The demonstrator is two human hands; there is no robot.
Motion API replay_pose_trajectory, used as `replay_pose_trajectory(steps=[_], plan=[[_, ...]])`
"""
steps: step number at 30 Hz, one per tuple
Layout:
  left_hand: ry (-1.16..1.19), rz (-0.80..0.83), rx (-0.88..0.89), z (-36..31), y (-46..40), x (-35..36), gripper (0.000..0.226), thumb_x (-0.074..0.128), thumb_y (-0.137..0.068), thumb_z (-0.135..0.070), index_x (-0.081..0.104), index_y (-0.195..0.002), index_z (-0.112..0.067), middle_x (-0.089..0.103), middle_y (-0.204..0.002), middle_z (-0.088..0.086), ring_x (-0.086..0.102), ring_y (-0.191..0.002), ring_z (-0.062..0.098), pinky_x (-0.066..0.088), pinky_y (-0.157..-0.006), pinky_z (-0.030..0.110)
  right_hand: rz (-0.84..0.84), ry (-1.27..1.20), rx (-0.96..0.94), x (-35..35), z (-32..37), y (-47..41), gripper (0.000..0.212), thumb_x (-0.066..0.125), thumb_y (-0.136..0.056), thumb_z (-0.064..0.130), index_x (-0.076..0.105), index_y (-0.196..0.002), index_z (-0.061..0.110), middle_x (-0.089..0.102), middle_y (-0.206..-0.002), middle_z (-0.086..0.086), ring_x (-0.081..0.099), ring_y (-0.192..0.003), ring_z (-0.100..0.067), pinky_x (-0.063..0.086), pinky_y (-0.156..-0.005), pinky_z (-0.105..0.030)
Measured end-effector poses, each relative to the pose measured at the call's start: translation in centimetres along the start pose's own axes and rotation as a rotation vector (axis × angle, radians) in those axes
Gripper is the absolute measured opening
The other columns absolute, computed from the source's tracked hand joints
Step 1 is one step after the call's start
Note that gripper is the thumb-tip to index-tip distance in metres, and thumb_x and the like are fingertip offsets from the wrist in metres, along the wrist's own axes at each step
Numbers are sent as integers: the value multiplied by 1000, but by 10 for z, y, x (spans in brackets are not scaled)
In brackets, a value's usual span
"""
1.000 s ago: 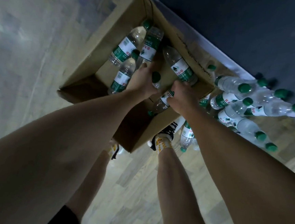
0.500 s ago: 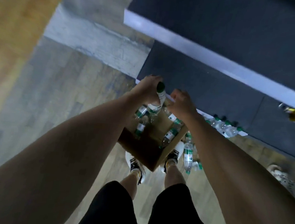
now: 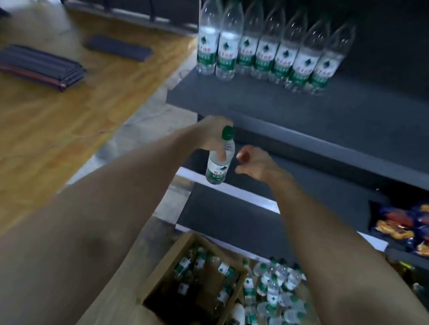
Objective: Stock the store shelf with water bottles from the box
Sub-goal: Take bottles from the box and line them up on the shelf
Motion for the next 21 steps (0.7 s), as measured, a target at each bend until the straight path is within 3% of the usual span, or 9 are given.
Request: replay_pose_trajectory(steps=[4,11,14,16,19,21], plan=[[-10,-67,81,-48,10,-60,47,93,-55,-22,55,-83,-16,59,-84,-2,56,-80,20,36,-58,27,-18,-12,-19,-60,11,27,41,85,-71,17,60,-104,17,60,-92,3,57,-82,-15,43,-67,-25],[68,-10,179,-117,-1,-112,49,93,-57,-8,57,-89,-15,62,-82,-3,57,-75,15,42,-60,25,-63,-136,-81,-113,23,49,70,93,-62,33,56,-120,16,66,-114,1,62,-103,-13,50,-96,-33],[15,11,223,-149,-9,-123,51,95,-54,-11,53,-83,-20,59,-77,-4,55,-72,16,43,-62,28,-132,-170,-140,-133,29,55,65,91,-65,30,61,-123,25,69,-115,8,64,-104,-10,49,-93,-28],[4,17,233,-165,-17,-127,55,95,-54,-11,56,-92,-16,57,-79,-6,55,-77,18,42,-61,26,-193,-187,-140,-148,24,56,59,90,-63,27,66,-117,26,71,-112,9,66,-103,-10,52,-91,-29],[-50,8,219,-186,-30,-133,81,94,-58,-13,52,-127,-5,56,-90,-4,53,-80,18,42,-57,23,-255,-205,-121,-171,10,56,55,89,-57,28,69,-108,26,73,-103,9,69,-94,-9,57,-89,-34],[-76,4,189,-197,-45,-137,88,93,-59,-14,49,-134,-5,62,-102,3,57,-84,20,49,-64,28,-274,-195,-108,-185,0,53,51,88,-57,27,68,-104,26,73,-100,9,69,-91,-9,57,-88,-35]])
Point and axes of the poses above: each hand's wrist, its own y-axis away from the middle knuckle, its own x-axis out of the palm, z = x × y, the point moved 3 cm from there along -y, towards the middle knuckle
